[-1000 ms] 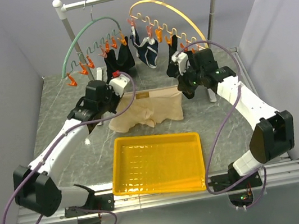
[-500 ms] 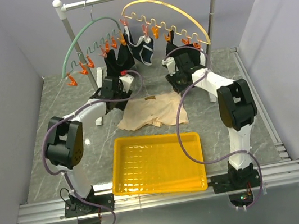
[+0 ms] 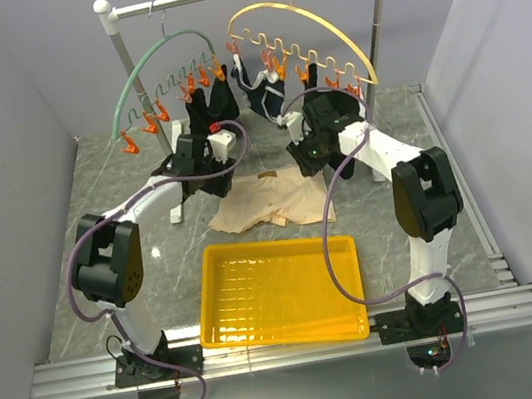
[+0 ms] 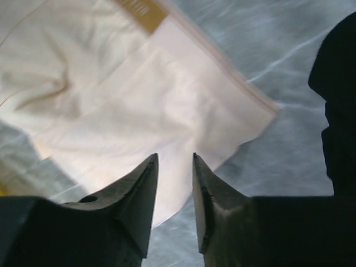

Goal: Clip the underwear to the hanger

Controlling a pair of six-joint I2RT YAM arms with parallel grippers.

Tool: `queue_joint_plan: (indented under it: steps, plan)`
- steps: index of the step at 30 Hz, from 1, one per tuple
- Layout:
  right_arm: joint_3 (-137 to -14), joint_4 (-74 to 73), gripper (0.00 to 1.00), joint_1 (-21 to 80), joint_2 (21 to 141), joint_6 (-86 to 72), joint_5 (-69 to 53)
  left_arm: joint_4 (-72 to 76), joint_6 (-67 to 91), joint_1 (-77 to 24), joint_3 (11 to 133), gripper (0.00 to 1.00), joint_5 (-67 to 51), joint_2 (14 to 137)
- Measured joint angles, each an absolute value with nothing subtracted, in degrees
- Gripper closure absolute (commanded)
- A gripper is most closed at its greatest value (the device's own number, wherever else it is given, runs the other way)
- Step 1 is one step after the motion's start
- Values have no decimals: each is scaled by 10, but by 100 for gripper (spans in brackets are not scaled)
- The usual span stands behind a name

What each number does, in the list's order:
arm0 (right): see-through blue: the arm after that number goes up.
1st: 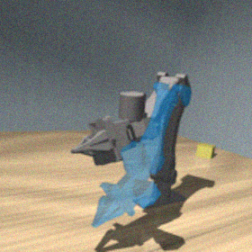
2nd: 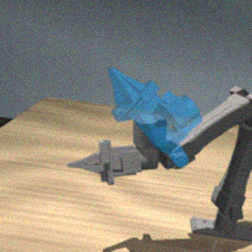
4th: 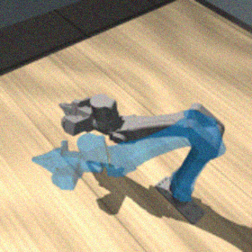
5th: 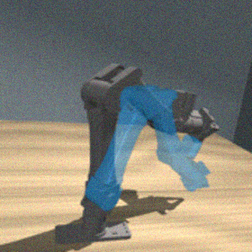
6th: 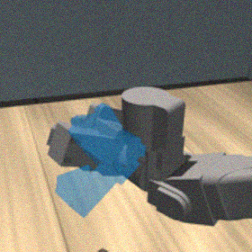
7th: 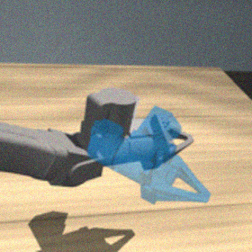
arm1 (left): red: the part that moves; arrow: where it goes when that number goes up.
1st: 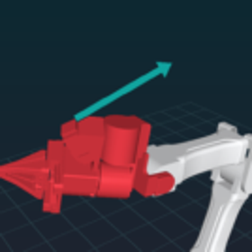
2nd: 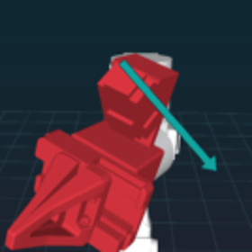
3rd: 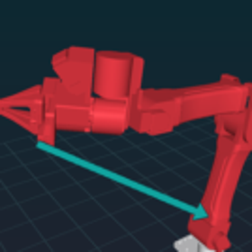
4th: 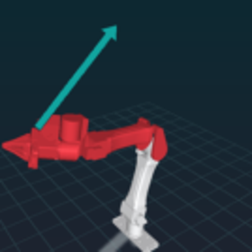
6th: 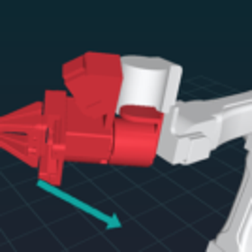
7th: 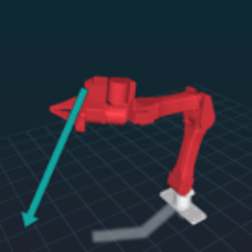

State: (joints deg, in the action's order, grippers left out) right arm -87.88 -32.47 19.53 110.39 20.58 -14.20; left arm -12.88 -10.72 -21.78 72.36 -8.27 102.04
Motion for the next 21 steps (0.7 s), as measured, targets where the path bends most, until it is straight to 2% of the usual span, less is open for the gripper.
queue_joint_plan:
  steps: [3,14,21]
  plan:
    - [-879,-357,68,205,1111,206,-162,-136,-75,-215,713,40,-91,1034]
    - [-885,-383,72,211,1198,217,-134,-141,134,-148,731,48,-87,1067]
    - [-879,-377,73,211,1196,234,-119,-142,265,-148,743,53,-93,1124]
